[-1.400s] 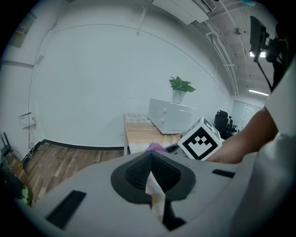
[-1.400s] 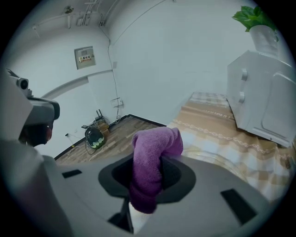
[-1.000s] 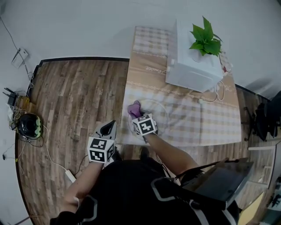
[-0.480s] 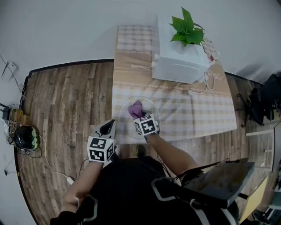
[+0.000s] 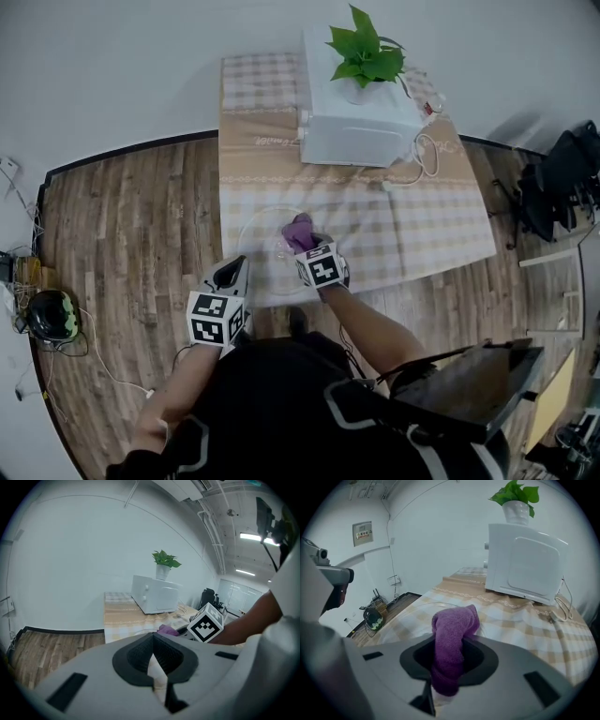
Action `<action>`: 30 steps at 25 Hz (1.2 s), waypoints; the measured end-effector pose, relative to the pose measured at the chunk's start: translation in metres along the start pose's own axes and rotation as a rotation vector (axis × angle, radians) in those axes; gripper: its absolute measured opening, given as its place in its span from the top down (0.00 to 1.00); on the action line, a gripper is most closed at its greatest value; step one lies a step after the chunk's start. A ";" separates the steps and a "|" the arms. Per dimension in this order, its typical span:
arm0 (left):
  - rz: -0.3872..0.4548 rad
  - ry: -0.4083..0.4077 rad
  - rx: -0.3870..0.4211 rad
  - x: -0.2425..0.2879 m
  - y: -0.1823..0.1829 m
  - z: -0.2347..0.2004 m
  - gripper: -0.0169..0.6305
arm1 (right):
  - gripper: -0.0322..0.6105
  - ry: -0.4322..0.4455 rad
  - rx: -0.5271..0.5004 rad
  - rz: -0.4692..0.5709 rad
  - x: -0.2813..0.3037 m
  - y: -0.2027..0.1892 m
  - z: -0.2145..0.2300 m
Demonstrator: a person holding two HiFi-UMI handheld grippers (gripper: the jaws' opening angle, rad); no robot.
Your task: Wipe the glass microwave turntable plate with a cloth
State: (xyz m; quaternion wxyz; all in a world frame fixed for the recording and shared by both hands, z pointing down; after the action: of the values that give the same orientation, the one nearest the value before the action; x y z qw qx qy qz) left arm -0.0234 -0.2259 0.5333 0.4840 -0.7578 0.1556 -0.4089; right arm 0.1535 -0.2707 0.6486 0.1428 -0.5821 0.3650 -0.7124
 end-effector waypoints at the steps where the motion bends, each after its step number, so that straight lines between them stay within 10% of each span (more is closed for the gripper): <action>1: -0.002 -0.008 0.000 0.002 0.000 0.002 0.97 | 0.80 -0.011 0.010 -0.003 -0.002 -0.002 0.004; 17: 0.001 -0.062 0.011 0.009 0.000 0.018 0.97 | 0.80 -0.107 0.161 -0.007 -0.037 -0.020 0.044; 30: 0.018 0.061 -0.034 -0.021 -0.007 -0.015 0.97 | 0.80 0.199 0.020 0.078 -0.029 0.037 -0.077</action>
State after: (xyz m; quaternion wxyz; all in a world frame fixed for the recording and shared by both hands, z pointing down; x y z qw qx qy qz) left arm -0.0493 -0.2183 0.5322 0.4699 -0.7517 0.1841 -0.4246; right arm 0.0817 -0.2512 0.5978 0.1392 -0.4926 0.3926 -0.7641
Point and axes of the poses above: the fingertips, and each gripper's own axes: x forward along the fingers, z to its right, y out of its top, the point moved 4 cm from there along -x, backward along the fingers, and after that the axes turned 2 degrees about z, right-handed, at the moved point
